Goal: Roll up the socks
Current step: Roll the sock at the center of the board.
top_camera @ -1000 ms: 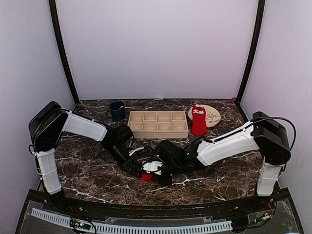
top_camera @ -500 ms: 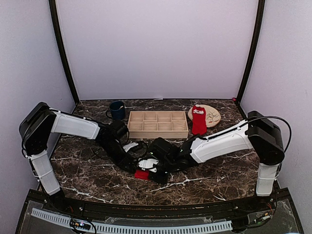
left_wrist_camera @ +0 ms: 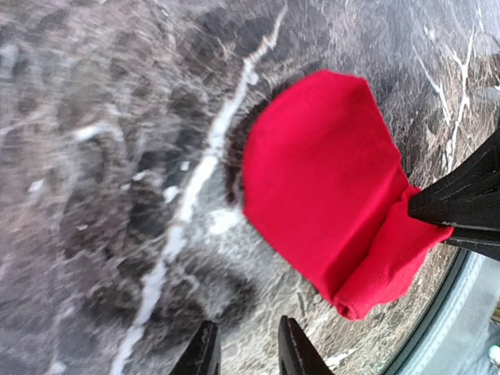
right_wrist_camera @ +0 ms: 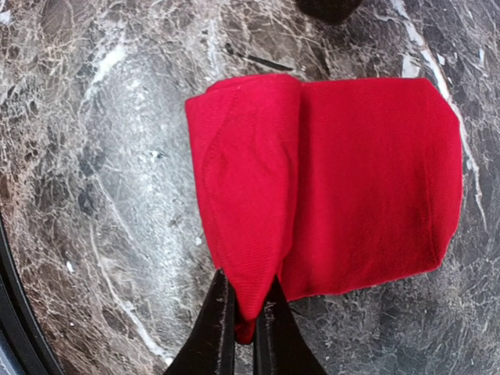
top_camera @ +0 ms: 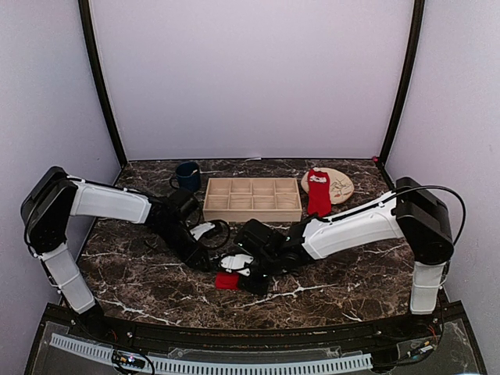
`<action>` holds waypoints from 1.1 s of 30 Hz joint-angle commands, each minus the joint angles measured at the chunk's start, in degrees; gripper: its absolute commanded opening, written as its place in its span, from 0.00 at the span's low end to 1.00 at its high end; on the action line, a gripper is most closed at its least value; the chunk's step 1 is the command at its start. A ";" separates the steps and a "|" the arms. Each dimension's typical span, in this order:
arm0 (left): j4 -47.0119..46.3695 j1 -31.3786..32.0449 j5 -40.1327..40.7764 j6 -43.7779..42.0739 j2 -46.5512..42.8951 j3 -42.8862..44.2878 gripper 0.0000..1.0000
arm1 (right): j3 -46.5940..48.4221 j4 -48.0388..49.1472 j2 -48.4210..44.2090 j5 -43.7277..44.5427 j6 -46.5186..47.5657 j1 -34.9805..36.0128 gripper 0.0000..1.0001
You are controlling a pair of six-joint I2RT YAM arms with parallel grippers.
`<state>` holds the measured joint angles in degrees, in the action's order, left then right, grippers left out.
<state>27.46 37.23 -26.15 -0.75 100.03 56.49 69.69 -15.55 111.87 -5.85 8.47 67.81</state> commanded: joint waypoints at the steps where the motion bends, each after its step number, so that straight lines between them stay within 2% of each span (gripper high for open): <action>1: -4.39 -0.32 4.46 1.20 -6.91 -2.89 0.27 | 1.89 -5.26 2.48 -3.61 -1.24 -0.58 0.02; 13: -17.95 1.03 12.45 6.16 -23.64 -14.91 0.25 | 6.96 -10.38 4.67 -12.17 -2.23 -3.79 0.02; 21: -21.41 10.22 22.73 4.79 -29.05 -18.72 0.23 | 10.48 -14.30 6.82 -17.94 -2.05 -6.33 0.02; 27: -23.97 14.40 24.30 3.45 -34.71 -22.38 0.23 | 11.93 -16.28 8.80 -22.53 -2.39 -8.39 0.02; 28: -24.04 14.81 24.14 3.40 -35.51 -22.72 0.25 | 12.10 -16.41 9.14 -23.26 -2.48 -8.62 0.02; 31: -24.10 16.29 23.89 3.15 -36.79 -23.55 0.42 | 12.85 -16.89 10.07 -25.22 -2.67 -9.21 0.02; 33: -23.88 17.42 23.83 2.91 -36.65 -23.57 0.46 | 13.73 -17.53 10.92 -26.36 -2.71 -9.56 0.03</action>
<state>4.89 52.97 -3.22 3.11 64.40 34.00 81.93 -29.85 120.07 -29.02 6.48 59.11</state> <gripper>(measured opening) 0.433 0.063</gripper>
